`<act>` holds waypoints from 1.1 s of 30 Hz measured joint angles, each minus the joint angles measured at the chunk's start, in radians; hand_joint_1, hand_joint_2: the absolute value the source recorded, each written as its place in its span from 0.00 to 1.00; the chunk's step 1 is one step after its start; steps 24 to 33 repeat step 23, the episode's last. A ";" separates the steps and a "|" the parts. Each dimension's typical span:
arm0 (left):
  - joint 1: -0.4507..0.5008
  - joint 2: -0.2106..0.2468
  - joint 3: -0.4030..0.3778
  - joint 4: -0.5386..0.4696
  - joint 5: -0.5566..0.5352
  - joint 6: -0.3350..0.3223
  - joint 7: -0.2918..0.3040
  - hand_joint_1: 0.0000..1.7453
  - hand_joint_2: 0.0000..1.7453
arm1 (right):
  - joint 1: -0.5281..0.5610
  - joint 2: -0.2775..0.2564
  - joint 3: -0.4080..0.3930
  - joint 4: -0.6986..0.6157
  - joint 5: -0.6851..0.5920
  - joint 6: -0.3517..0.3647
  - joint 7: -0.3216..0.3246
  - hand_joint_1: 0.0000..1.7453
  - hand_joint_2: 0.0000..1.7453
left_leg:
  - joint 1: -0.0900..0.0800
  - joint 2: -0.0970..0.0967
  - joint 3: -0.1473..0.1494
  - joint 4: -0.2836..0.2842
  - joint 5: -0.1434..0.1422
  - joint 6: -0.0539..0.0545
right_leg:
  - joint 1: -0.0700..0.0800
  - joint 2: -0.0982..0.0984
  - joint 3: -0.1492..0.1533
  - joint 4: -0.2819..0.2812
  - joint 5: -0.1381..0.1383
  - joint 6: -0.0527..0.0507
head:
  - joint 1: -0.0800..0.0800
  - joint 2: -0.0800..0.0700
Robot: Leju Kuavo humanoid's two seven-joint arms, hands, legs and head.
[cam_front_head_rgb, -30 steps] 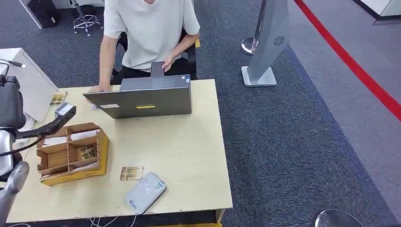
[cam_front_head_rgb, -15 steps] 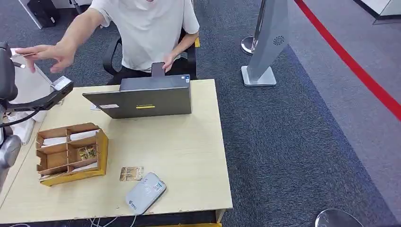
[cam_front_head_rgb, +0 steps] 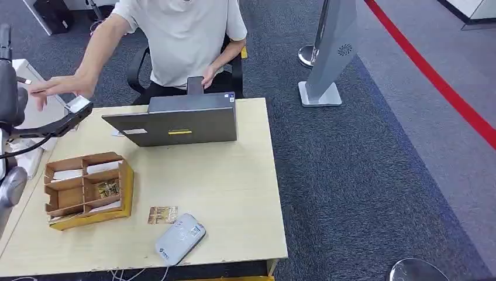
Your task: Pass the card to the sensor for recognition and then transmit it.
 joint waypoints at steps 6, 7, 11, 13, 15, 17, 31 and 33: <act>0.100 0.057 0.058 0.000 0.000 0.012 0.027 0.00 1.00 | -0.019 0.004 -0.066 0.015 0.042 0.000 -0.012 0.00 1.00 | 0.000 0.001 0.000 -0.001 0.000 0.000 | 0.000 0.002 0.000 0.001 0.000 0.000 | 0.000 0.000; 0.129 0.070 0.077 0.000 0.000 0.023 0.028 0.00 1.00 | -0.022 0.005 -0.075 0.017 0.048 -0.001 -0.014 0.00 1.00 | 0.000 0.003 0.000 -0.001 0.000 0.000 | 0.000 0.003 0.000 0.001 0.000 0.000 | 0.001 0.000; 0.351 0.155 0.258 0.001 0.000 0.094 0.030 0.00 1.00 | -0.032 0.005 -0.136 0.032 0.073 0.001 -0.019 0.00 1.00 | 0.000 0.010 0.001 -0.003 -0.001 -0.002 | 0.000 0.011 -0.002 0.002 -0.001 -0.001 | 0.000 0.000; 0.496 0.184 0.399 0.009 0.000 0.142 0.000 0.00 1.00 | -0.039 0.006 -0.168 0.038 0.090 0.005 -0.020 0.00 1.00 | 0.000 0.016 0.003 -0.004 -0.003 -0.004 | 0.000 0.017 -0.004 0.001 -0.001 -0.001 | 0.000 0.000; 0.636 0.191 0.576 0.027 0.000 0.198 -0.045 0.00 1.00 | -0.045 0.006 -0.203 0.045 0.106 0.010 -0.020 0.00 1.00 | 0.001 0.017 0.001 -0.004 -0.003 -0.004 | 0.001 0.018 -0.005 0.001 -0.001 -0.002 | -0.001 0.000; 0.740 0.192 0.710 0.043 0.000 0.216 -0.074 0.00 1.00 | -0.050 0.006 -0.228 0.050 0.119 0.010 -0.021 0.00 1.00 | 0.001 0.016 0.000 -0.004 -0.003 -0.004 | 0.001 0.018 -0.006 0.001 -0.002 -0.002 | -0.002 0.000; 0.949 0.162 1.042 0.087 0.000 0.257 -0.140 0.00 1.00 | -0.066 0.006 -0.280 0.064 0.136 0.010 -0.025 0.00 1.00 | 0.001 0.010 -0.002 -0.004 -0.004 -0.005 | 0.001 0.010 -0.005 0.000 -0.003 -0.001 | -0.001 0.000; 0.949 0.162 1.042 0.087 0.000 0.257 -0.140 0.00 1.00 | -0.066 0.006 -0.280 0.064 0.136 0.010 -0.025 0.00 1.00 | 0.001 0.010 -0.002 -0.004 -0.004 -0.005 | 0.001 0.010 -0.005 0.000 -0.003 -0.001 | -0.001 0.000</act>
